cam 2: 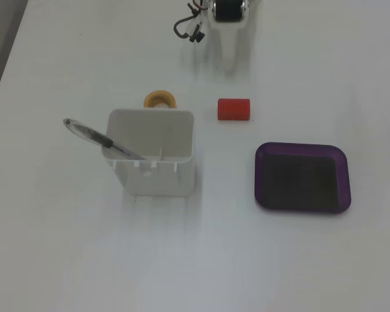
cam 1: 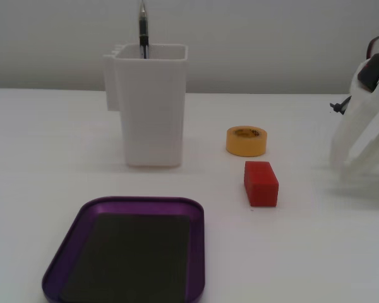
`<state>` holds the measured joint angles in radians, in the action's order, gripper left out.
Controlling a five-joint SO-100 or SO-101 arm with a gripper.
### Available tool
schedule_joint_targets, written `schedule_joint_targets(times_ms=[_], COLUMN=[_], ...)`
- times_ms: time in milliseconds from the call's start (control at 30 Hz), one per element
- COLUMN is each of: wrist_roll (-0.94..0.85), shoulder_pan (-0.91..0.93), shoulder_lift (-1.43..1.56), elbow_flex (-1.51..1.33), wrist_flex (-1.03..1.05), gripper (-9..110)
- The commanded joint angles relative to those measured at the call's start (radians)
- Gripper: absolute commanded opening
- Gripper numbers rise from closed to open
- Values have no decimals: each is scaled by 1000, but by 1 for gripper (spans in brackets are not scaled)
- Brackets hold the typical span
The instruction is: Pick up the red cube and place it in the box.
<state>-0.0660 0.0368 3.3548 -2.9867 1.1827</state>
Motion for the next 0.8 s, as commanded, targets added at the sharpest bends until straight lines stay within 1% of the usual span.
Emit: schedule_joint_targets(times_ms=[0,100,433,600,767], wrist_roll=[-11,-72,-81,-92,-143], shoulder_pan=[3,5,8,115,138], shoulder_lift=[94,92,92,81,-135], elbow_flex=[40,63,72,126,227], wrist_flex=[-9,-9,-21,-48,-104], gripper=[3,4,4,5,14])
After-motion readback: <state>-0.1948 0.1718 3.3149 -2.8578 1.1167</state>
